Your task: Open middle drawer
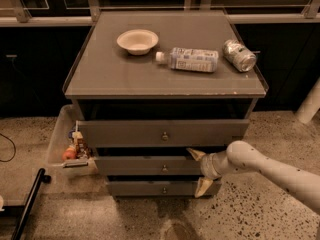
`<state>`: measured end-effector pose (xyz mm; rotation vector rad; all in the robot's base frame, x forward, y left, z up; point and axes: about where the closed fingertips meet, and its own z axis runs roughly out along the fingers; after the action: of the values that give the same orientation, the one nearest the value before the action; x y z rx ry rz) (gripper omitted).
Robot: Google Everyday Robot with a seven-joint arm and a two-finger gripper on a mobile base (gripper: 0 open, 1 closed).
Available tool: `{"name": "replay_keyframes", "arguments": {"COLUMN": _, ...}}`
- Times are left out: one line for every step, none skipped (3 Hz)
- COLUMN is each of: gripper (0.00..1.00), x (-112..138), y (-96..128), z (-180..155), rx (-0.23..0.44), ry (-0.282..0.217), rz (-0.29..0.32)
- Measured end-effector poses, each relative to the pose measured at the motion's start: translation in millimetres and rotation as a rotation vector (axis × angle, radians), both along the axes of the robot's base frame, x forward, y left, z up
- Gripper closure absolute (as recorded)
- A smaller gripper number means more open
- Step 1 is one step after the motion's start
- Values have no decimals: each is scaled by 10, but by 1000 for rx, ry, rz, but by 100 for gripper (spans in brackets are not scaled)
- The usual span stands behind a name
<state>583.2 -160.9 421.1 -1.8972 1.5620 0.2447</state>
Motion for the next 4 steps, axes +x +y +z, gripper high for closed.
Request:
{"name": "replay_keyframes", "arguments": {"gripper": 0, "x": 101, "y": -28, "z": -140, "rx": 7, "ry": 22, "rz": 1}}
{"name": "replay_keyframes", "arguments": {"gripper": 0, "x": 172, "y": -85, "z": -243, "rx": 3, "ry": 36, "rz": -6}}
{"name": "replay_keyframes", "arguments": {"gripper": 0, "x": 217, "y": -134, "z": -300, "rx": -14, "ry": 45, "rz": -28}}
{"name": "replay_keyframes", "arguments": {"gripper": 19, "x": 215, "y": -132, "z": -300, "rx": -13, "ry": 45, "rz": -28}}
